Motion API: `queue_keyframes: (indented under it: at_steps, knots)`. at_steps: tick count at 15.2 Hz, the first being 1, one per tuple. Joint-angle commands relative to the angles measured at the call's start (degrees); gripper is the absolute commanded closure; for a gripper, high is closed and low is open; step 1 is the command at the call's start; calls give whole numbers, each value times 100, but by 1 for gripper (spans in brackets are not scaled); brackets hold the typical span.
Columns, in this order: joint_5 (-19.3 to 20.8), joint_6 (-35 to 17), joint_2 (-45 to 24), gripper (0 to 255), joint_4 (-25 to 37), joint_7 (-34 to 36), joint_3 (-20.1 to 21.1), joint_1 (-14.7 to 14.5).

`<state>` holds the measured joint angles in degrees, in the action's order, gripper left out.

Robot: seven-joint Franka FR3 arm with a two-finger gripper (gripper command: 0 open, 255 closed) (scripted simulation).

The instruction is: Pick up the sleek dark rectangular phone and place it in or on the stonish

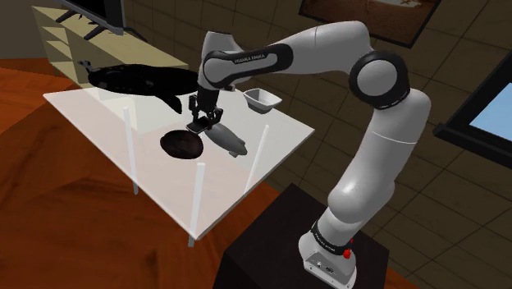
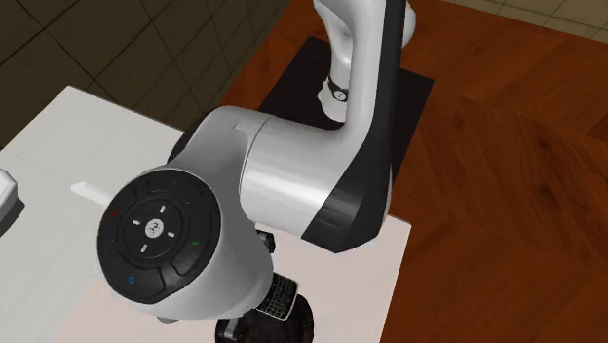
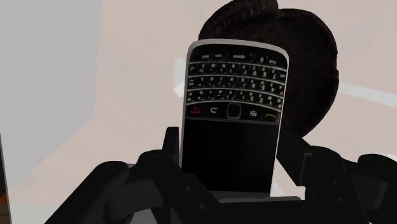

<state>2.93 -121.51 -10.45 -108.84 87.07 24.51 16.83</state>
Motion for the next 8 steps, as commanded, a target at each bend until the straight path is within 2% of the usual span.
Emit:
queue_keyframes:
  at_steps: [1,5,6,8]
  knots:
    - [227,198,-476,255,632,198,4,-136]
    - [617,694,-1481,255,2064,453,-68,-490]
    - [648,752,-1583,255,2219,469,-84,-535]
    - [666,617,-1621,255,2119,479,-98,-537]
